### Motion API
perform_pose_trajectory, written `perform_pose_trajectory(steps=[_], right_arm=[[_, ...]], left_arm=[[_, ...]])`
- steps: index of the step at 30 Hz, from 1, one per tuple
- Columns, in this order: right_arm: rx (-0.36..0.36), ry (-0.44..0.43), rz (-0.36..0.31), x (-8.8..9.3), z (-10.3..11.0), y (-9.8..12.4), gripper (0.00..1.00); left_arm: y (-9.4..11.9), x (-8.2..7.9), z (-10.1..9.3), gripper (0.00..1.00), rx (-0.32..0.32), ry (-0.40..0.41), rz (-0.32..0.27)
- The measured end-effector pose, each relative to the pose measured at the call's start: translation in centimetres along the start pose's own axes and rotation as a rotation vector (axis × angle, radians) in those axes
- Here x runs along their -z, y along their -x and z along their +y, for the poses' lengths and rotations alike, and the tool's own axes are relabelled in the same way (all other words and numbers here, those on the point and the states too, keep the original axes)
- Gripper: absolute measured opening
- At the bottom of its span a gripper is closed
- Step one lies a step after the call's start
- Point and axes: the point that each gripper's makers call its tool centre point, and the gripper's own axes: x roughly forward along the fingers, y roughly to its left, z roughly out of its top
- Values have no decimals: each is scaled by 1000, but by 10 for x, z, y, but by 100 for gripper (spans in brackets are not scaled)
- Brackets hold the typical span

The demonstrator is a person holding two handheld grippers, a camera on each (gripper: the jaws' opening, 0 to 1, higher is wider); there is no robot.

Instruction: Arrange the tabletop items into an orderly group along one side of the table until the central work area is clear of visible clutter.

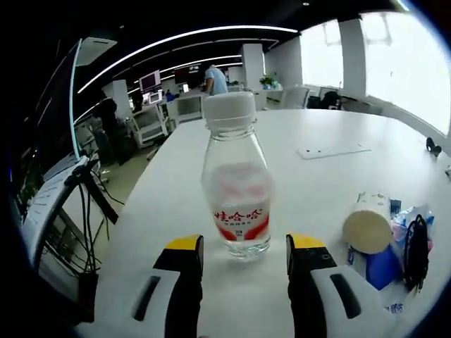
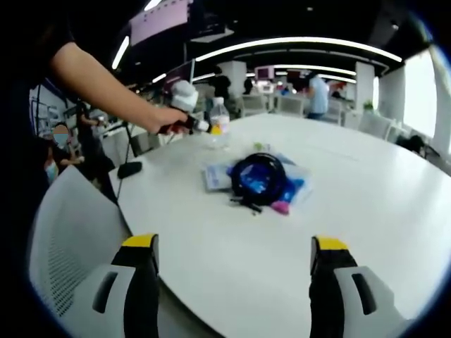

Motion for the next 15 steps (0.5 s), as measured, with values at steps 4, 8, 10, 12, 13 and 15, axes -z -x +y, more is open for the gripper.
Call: perform_pose_trajectory(steps=[4,8,10,12,13,15], right_arm=[[-3,-3,10,2,1,0,86],[-4,-3,16,3,1,-1,85],[0,-6,7,1,-1,0,85],[4,-10,4,1,-2,0,85],[5,-11,4,1,-2,0,85],[5,-11,4,1,-2,0,85]], left_arm=[[-5,-11,6,47,-3,34,-10],[-8,-19,4,43,13,36,-20],[-8,-19,2,39,20,32,-21],[-8,-18,1,38,19,32,-21],[-8,-18,1,38,18,32,-20],[-8,-15,-2,35,23,29,-14]])
